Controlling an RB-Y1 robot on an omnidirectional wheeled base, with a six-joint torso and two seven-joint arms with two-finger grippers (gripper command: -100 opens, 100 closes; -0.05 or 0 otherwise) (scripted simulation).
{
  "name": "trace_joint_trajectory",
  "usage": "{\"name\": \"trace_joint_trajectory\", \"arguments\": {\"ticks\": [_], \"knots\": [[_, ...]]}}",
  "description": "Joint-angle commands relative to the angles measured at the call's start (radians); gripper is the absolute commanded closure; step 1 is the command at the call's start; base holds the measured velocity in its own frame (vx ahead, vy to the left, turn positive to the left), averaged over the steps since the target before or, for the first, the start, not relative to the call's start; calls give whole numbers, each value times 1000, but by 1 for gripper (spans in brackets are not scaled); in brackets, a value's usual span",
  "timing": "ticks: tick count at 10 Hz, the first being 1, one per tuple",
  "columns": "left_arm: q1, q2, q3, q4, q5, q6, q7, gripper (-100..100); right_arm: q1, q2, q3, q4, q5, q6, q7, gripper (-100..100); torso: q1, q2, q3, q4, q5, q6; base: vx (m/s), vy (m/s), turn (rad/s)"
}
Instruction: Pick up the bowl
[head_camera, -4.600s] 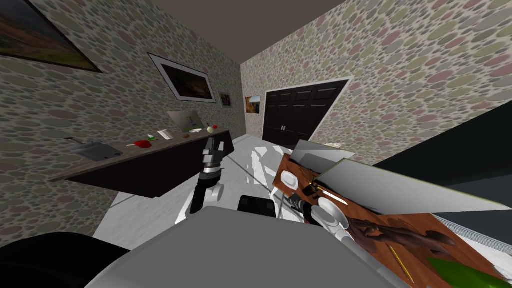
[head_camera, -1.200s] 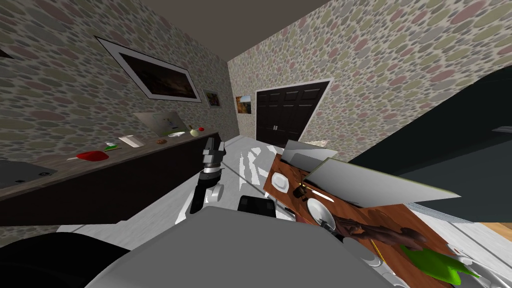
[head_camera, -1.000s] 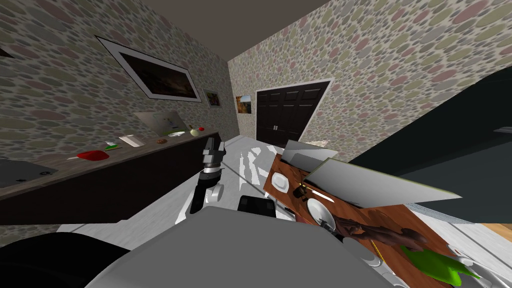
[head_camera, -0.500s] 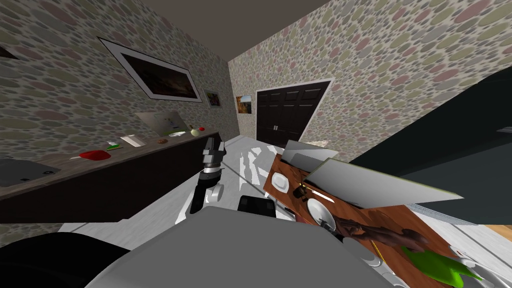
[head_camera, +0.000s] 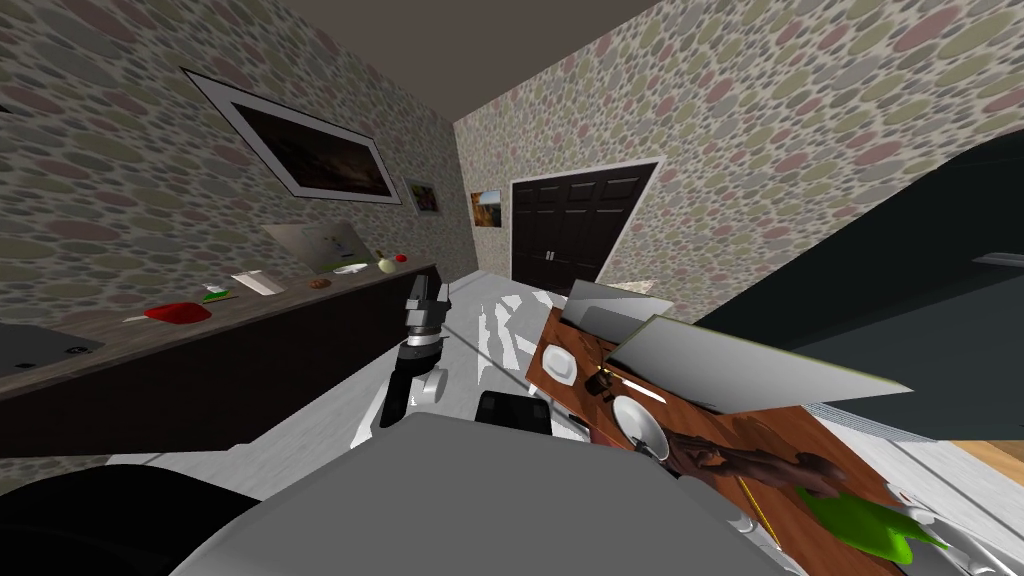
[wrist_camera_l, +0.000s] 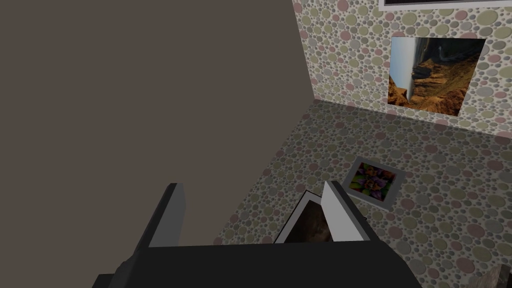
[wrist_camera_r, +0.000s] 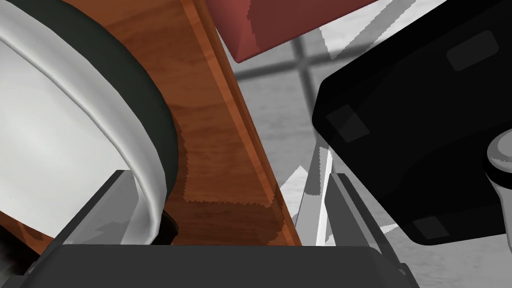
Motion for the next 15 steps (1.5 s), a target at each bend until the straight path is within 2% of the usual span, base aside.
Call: {"name": "trace_joint_trajectory", "arguments": {"ticks": [1, 10, 11, 14, 15], "knots": [[0, 0, 0, 0, 0, 0, 0, 0, 2, 8, 21, -9, -50, 23, 50, -100, 0, 0, 0, 0, 0, 0, 2, -10, -11], [0, 0, 0, 0, 0, 0, 0, 0, 2, 8, 21, -9, -53, 23, 54, -100, -1, 1, -1, -2, -4, 1, 1, -3, -6], [0, 0, 0, 0, 0, 0, 0, 0, -4, 44, 24, 12, -51, 45, 62, -100, 0, 1, -1, -2, -4, 1, -11, -28, 69], [0, 0, 0, 0, 0, 0, 0, 0, -11, 90, 27, 38, -49, 73, 72, -100, -4, 0, -1, -2, -8, 0, -8, -55, 54], [0, 0, 0, 0, 0, 0, 0, 0, -11, 85, 14, 42, -46, 60, 77, -100, -5, 0, -1, -2, -9, 0, -4, -26, 13]]}}
